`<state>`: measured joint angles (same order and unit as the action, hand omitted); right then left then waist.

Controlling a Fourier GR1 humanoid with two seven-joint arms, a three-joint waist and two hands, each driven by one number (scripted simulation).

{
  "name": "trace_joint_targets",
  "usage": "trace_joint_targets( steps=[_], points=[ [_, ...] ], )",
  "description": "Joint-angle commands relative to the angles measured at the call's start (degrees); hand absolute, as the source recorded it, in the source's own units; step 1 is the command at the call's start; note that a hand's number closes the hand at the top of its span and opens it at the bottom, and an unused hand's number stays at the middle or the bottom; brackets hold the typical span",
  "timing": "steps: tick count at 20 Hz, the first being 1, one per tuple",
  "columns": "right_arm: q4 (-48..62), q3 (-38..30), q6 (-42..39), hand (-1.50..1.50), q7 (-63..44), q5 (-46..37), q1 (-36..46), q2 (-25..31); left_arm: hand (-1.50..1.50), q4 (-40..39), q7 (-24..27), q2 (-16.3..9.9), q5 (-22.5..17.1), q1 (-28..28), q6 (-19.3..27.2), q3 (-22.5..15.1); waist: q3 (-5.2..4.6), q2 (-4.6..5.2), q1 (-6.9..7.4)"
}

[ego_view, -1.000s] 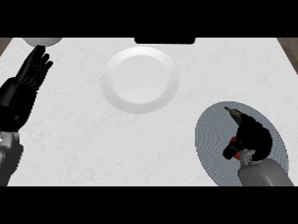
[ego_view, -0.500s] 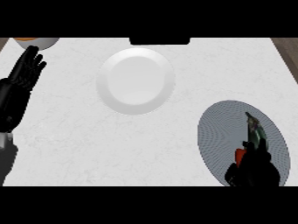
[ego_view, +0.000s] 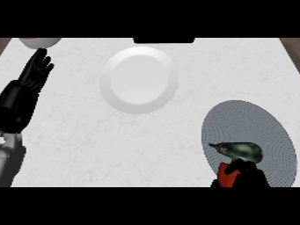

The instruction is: Pick the bell pepper from the placemat and place it in the plate

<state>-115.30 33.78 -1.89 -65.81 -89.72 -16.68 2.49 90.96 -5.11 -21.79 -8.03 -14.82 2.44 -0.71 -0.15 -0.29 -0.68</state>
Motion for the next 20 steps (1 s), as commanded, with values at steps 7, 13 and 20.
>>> trace_joint_targets(
  steps=[7, 13, 20],
  points=[
    [-4.2, 12.9, 3.6, 1.50, -11.3, -4.0, 19.3, -2.4, 0.00, 1.2, -0.7, -0.1, -0.3, -1.1, -1.7, 0.5, 0.12, 0.32, 1.63],
    [5.3, 8.2, 3.5, 1.50, -14.1, 7.3, 36.2, -2.5, 0.00, 0.7, -1.7, 0.8, 0.5, -2.2, -1.1, 0.9, 0.12, 0.46, 1.94],
    [22.0, -2.3, 9.2, 1.50, -11.6, 17.6, 53.9, -2.5, 0.00, 0.6, -1.3, 1.6, 0.6, -2.5, -2.2, 0.0, 0.13, 0.79, 3.26]
  ],
)
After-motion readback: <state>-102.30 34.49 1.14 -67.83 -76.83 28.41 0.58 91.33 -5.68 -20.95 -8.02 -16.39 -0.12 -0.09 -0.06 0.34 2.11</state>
